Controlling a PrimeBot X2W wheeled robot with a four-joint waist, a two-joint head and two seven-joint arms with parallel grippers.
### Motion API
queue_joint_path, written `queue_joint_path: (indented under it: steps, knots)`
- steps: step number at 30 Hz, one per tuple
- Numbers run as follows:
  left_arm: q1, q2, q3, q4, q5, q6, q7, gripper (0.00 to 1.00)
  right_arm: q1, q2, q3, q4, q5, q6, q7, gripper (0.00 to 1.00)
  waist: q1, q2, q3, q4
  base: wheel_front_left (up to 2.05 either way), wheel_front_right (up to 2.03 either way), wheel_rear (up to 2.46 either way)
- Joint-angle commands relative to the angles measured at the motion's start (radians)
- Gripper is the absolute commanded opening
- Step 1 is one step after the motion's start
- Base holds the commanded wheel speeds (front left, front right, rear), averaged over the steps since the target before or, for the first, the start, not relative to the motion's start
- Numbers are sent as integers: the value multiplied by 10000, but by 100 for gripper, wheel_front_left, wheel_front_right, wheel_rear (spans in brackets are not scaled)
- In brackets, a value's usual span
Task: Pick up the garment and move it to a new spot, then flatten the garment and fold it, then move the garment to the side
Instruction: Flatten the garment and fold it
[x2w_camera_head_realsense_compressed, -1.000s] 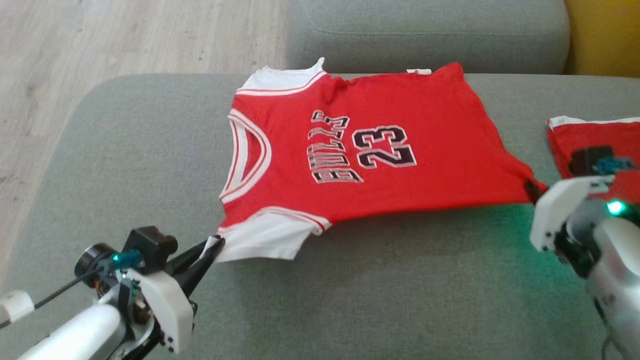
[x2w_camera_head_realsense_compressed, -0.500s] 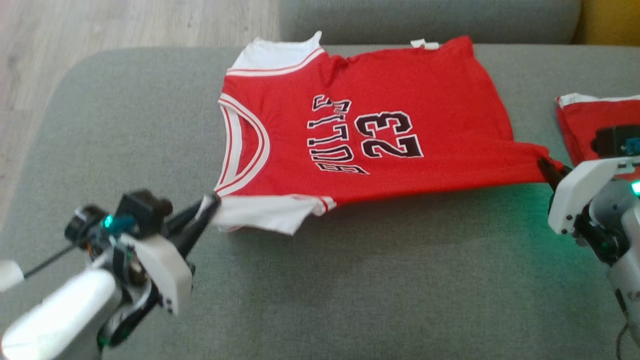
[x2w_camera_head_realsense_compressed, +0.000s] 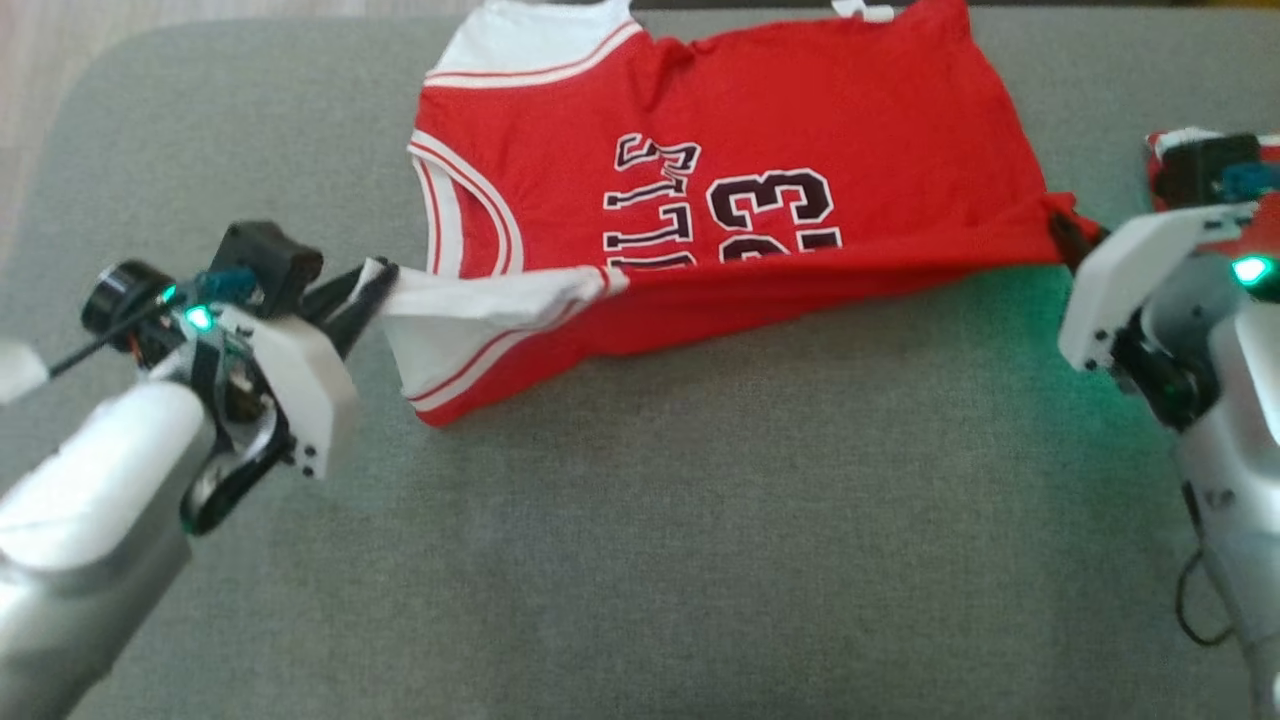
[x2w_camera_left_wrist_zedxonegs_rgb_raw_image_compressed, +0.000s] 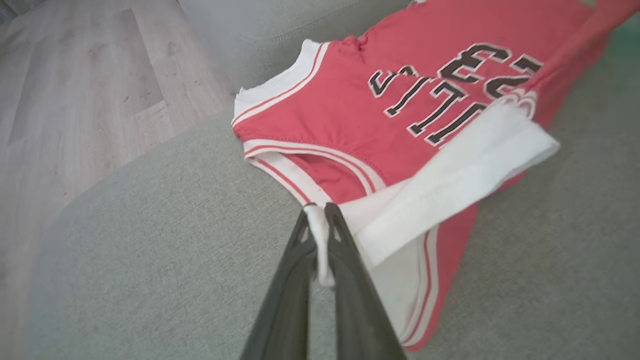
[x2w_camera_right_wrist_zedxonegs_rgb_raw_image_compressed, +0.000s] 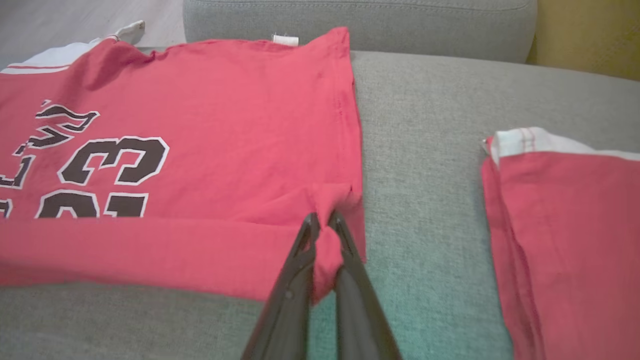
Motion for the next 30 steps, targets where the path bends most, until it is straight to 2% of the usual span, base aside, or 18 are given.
queue_joint_path:
  steps: [1,10,11,12,13,14,16,17,23,27,30]
  knots:
    - [-766,294,392,114,169,-63,32,0,-456,91,45,-159,-179,-17,-23,0,-2,0,207,-81,0,0,0]
    - [-2108,-380,-258,1844,925,-358,-283,0,-1521,575,-47,893,-789,-17,-330,0,-2,0,784,-153,0,0,0]
    - [-2256,-480,-271,2010,996,-366,-443,0,-1650,594,-138,991,-895,-17,-500,18,-2,0,836,-148,0,0,0]
    - [-2400,-595,-251,2191,1070,-359,-669,41,-1780,620,-286,1099,-1022,-17,-721,100,-2,0,876,-142,0,0,0]
    - [-2541,-726,-206,2382,1143,-307,-944,80,-1910,670,-456,1226,-1149,-17,-937,100,-2,0,910,-136,0,0,0]
    - [-2682,-878,-137,2569,1212,-205,-1263,100,-2030,740,-568,1329,-1259,-17,-1162,100,-2,0,938,-125,0,0,0]
    - [-2975,-1193,39,2909,1396,72,-2124,100,-2263,887,-896,1512,-1411,-17,-1704,100,-2,0,977,-109,0,0,0]
    - [-2975,-1193,39,2909,1396,72,-2124,100,-2263,887,-896,1512,-1411,-17,-1704,100,-2,0,977,-109,0,0,0]
    - [-3351,-2060,736,3912,1347,770,-4533,100,-2594,1394,-1750,1697,-1808,-17,-3913,100,-2,0,781,-49,0,0,0]
    - [-3111,-2439,1199,4044,1190,1114,-5158,100,-2293,1810,-2025,1399,-1894,-17,-5628,100,-2,0,381,24,0,0,0]
    - [-2552,-2633,1748,3605,1074,1446,-5254,100,-1720,2137,-2188,974,-1866,-17,-6378,100,-2,0,32,90,0,0,0]
